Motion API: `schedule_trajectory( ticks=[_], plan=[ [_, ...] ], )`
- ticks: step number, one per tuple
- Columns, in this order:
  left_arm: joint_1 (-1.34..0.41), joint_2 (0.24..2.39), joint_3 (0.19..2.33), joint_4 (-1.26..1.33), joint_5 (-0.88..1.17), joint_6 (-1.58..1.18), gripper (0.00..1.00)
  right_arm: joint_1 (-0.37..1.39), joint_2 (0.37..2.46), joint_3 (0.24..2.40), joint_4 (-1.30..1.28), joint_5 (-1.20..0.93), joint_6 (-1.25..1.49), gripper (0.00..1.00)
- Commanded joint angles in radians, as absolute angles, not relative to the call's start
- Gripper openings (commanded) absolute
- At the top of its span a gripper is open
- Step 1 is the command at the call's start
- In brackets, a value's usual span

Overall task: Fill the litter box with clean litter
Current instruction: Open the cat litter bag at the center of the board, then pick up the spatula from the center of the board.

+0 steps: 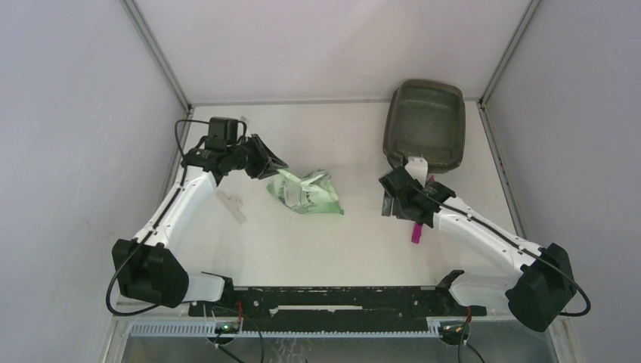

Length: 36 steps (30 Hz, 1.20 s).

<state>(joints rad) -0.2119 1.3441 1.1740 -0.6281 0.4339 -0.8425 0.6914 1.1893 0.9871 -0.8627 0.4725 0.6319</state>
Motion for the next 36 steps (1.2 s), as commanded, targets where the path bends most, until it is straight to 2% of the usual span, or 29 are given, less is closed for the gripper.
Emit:
schedule_trajectory(
  ticks=[1,9,21,29,33,35,36],
  plan=[
    [-0.207,1.312,1.285,-0.666,0.517,-0.773,0.28,0.632,1.155,0.877,-0.855,0.523,0.747,0.82],
    [-0.198,1.293,1.3,-0.674,0.529,-0.755,0.34,0.497,1.184,0.77,-0.777,0.52,0.748,0.81],
    [-0.193,1.275,1.261,-0.676,0.525,-0.752,0.34,0.319,1.278,0.707,-0.608,0.371,0.644,0.77],
    [-0.192,1.247,1.252,-0.675,0.517,-0.765,0.35,0.291,1.387,0.742,-0.584,0.281,0.587,0.68],
    [-0.192,1.22,1.25,-0.675,0.52,-0.769,0.35,0.293,1.436,0.763,-0.595,0.255,0.567,0.61],
    [-0.192,1.194,1.243,-0.655,0.536,-0.763,0.37,0.297,1.44,0.765,-0.596,0.246,0.564,0.48],
    [-0.192,1.171,1.228,-0.63,0.546,-0.762,0.38,0.3,1.436,0.765,-0.601,0.251,0.564,0.38]
  ],
)
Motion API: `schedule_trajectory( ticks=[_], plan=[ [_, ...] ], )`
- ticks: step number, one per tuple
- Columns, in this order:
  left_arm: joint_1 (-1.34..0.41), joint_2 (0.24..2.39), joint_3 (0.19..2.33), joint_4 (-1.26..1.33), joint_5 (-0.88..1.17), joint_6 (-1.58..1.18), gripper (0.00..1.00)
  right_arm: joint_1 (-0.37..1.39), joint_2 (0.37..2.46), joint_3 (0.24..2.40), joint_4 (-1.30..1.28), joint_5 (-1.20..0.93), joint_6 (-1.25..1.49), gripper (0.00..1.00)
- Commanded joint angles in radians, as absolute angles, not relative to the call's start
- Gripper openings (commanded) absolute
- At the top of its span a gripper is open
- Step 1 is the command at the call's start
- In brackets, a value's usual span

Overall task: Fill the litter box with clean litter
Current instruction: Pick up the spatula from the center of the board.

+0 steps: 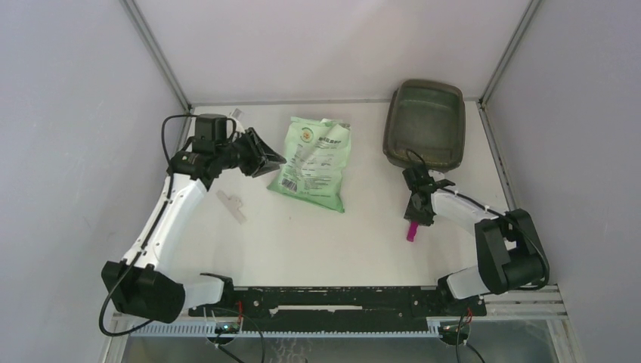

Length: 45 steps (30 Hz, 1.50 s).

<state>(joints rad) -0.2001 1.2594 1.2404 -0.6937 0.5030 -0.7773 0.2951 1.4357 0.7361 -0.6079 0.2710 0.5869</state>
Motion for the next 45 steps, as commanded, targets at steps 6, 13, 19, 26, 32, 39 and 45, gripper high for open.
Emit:
schedule_trajectory(
  ticks=[6,13,19,26,32,39,45],
  plan=[
    [-0.191,1.047,1.196,-0.554,0.581,-0.755,0.43,0.45,1.279,0.797,-0.687,0.228,0.563,0.0],
    [-0.192,0.957,1.164,-0.535,0.672,-0.709,0.58,0.545,0.989,1.039,-0.723,-0.499,0.511,0.0],
    [-0.198,0.847,1.043,-0.393,0.771,-0.73,0.98,0.654,0.965,1.055,-0.524,-0.942,0.65,0.0],
    [-0.221,0.747,1.013,-0.424,0.815,-0.621,1.0,0.805,1.012,1.054,-0.502,-1.022,0.664,0.0],
    [-0.344,0.726,1.023,-0.518,0.833,-0.522,1.0,0.89,1.057,1.054,-0.479,-1.051,0.682,0.0],
    [-0.489,0.651,0.977,-0.641,0.844,-0.477,1.0,0.993,1.052,1.055,-0.553,-1.036,0.669,0.0],
    [-0.588,0.592,0.953,-0.643,0.923,-0.531,1.0,1.12,1.034,1.055,-0.648,-0.986,0.656,0.0]
  ],
)
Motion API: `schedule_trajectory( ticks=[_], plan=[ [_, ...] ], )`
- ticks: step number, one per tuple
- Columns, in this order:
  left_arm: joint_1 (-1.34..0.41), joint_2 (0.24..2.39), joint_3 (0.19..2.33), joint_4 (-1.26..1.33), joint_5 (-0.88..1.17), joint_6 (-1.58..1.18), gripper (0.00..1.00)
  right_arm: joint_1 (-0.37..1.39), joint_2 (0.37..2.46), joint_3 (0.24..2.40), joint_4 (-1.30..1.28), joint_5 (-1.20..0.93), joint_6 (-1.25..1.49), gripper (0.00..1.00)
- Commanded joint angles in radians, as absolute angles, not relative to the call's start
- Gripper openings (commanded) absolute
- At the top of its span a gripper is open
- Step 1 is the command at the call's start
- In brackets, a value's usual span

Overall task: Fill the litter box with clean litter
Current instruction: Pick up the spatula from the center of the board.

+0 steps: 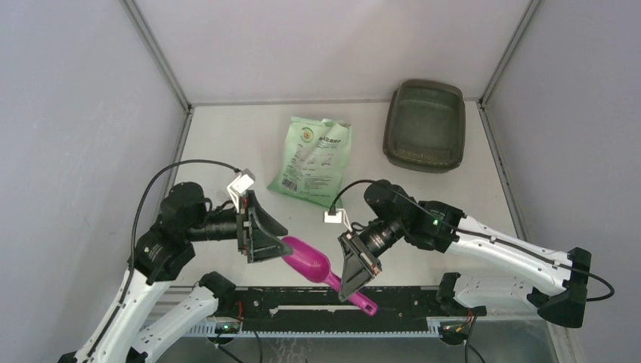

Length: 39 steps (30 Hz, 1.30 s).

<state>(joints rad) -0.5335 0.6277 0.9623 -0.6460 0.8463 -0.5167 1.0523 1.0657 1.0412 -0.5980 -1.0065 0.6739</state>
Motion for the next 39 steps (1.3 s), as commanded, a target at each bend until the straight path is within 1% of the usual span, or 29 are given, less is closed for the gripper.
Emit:
schedule_trajectory(
  ticks=[1,3,4,7,10,18,22,24,25,27,29,31,33,34,39],
  plan=[
    [-0.614,0.591,0.959,-0.652,0.914,-0.533,1.0,1.128,1.033,1.055,-0.66,-0.98,0.655,0.0],
    [-0.654,0.589,0.959,-0.652,0.889,-0.544,1.0,1.143,1.032,1.055,-0.675,-0.974,0.649,0.0],
    [-0.661,0.587,0.956,-0.652,0.888,-0.547,0.97,1.144,1.032,1.055,-0.683,-0.974,0.646,0.0],
    [-0.671,0.578,0.932,-0.653,0.893,-0.557,0.82,1.142,1.034,1.055,-0.681,-0.971,0.638,0.0],
    [-0.676,0.566,0.901,-0.652,0.891,-0.566,0.75,1.141,1.04,1.055,-0.669,-0.971,0.634,0.0],
    [-0.679,0.579,0.848,-0.641,0.882,-0.563,0.72,1.141,1.083,1.055,-0.609,-0.984,0.636,0.0],
    [-0.68,0.598,0.843,-0.618,0.89,-0.567,0.66,1.14,1.099,1.054,-0.592,-0.993,0.63,0.0],
    [-0.68,0.611,0.84,-0.603,0.899,-0.571,0.59,1.134,1.106,1.054,-0.588,-0.997,0.626,0.0],
    [-0.68,0.616,0.838,-0.597,0.904,-0.572,0.53,1.131,1.11,1.054,-0.587,-0.999,0.623,0.0],
    [-0.681,0.626,0.833,-0.588,0.919,-0.574,0.38,1.121,1.114,1.055,-0.586,-1.007,0.618,0.0],
    [-0.683,0.63,0.83,-0.584,0.931,-0.574,0.28,1.112,1.115,1.055,-0.58,-1.013,0.616,0.0],
    [-0.683,0.634,0.827,-0.584,0.939,-0.572,0.21,1.101,1.118,1.054,-0.58,-1.022,0.613,0.0],
    [-0.683,0.643,0.825,-0.584,0.94,-0.571,0.04,1.084,1.121,1.055,-0.578,-1.03,0.608,0.0],
    [-0.684,0.649,0.825,-0.584,0.934,-0.571,0.0,1.071,1.123,1.056,-0.578,-1.035,0.605,0.0],
    [-0.679,0.726,0.854,-0.514,0.87,-0.612,0.0,0.969,1.137,1.103,-0.635,-1.054,0.551,0.0]
  ],
)
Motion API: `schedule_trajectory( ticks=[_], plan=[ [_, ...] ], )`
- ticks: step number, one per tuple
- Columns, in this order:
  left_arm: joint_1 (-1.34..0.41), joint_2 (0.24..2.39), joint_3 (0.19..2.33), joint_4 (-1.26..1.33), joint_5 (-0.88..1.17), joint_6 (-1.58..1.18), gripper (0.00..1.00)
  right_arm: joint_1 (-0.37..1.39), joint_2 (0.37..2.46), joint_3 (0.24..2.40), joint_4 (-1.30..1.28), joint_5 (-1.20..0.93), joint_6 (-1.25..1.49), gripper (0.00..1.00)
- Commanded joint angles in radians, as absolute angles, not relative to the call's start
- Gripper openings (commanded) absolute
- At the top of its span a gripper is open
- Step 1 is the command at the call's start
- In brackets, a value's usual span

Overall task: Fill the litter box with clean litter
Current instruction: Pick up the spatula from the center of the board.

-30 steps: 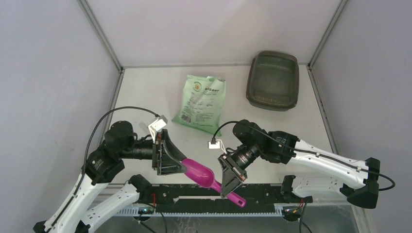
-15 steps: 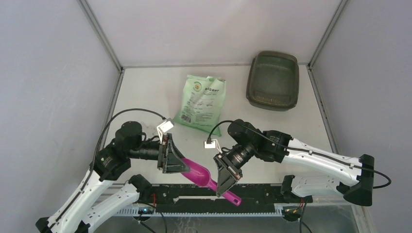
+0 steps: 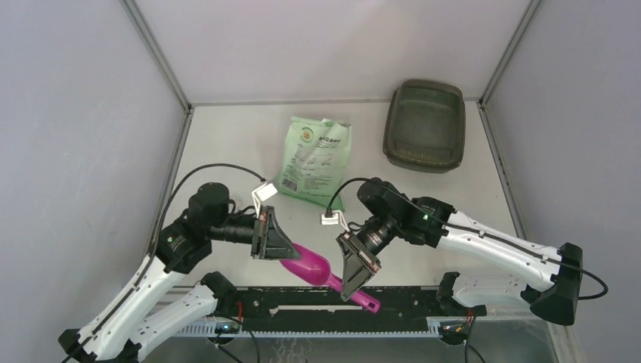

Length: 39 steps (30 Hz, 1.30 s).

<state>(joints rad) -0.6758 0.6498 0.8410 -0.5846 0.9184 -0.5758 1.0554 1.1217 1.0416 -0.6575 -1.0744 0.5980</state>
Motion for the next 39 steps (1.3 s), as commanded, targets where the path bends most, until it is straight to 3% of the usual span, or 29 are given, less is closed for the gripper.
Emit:
schedule_trajectory(
  ticks=[1,5,6,8,13,17,21,25,28,33,39],
  plan=[
    [-0.674,0.755,0.872,-0.501,0.858,-0.613,0.0,0.938,1.139,1.116,-0.649,-1.055,0.532,0.04],
    [-0.57,0.88,0.934,-0.389,0.886,-0.647,0.0,0.741,1.13,1.168,-0.709,-1.054,0.472,0.77],
    [-0.534,0.915,0.948,-0.355,0.906,-0.665,0.0,0.691,1.123,1.182,-0.717,-1.049,0.461,0.89],
    [-0.462,0.981,0.986,-0.294,0.942,-0.696,0.0,0.586,1.103,1.203,-0.712,-1.058,0.453,0.98],
    [-0.361,1.128,1.135,-0.212,0.976,-0.759,0.0,0.35,1.074,1.198,-0.676,-0.992,0.488,0.99],
    [-0.301,1.254,1.267,-0.142,1.002,-0.823,0.0,0.226,1.088,1.186,-0.593,-0.818,0.594,0.99],
    [-0.295,1.384,1.412,-0.149,1.015,-0.827,0.0,0.11,1.13,1.115,-0.303,-0.924,0.776,0.97],
    [-0.295,1.437,1.453,-0.18,1.017,-0.802,0.0,0.075,1.123,0.975,0.131,-0.979,1.027,0.99],
    [-0.295,1.445,1.431,-0.179,1.016,-0.797,0.0,0.079,1.141,0.973,0.225,-0.949,1.086,0.99],
    [-0.295,1.449,1.403,-0.161,1.003,-0.8,0.0,0.097,1.198,0.973,0.406,-0.978,1.221,0.86],
    [-0.295,1.461,1.399,-0.15,0.993,-0.805,0.0,0.151,1.234,0.981,0.451,-0.959,1.254,0.76]
  ],
)
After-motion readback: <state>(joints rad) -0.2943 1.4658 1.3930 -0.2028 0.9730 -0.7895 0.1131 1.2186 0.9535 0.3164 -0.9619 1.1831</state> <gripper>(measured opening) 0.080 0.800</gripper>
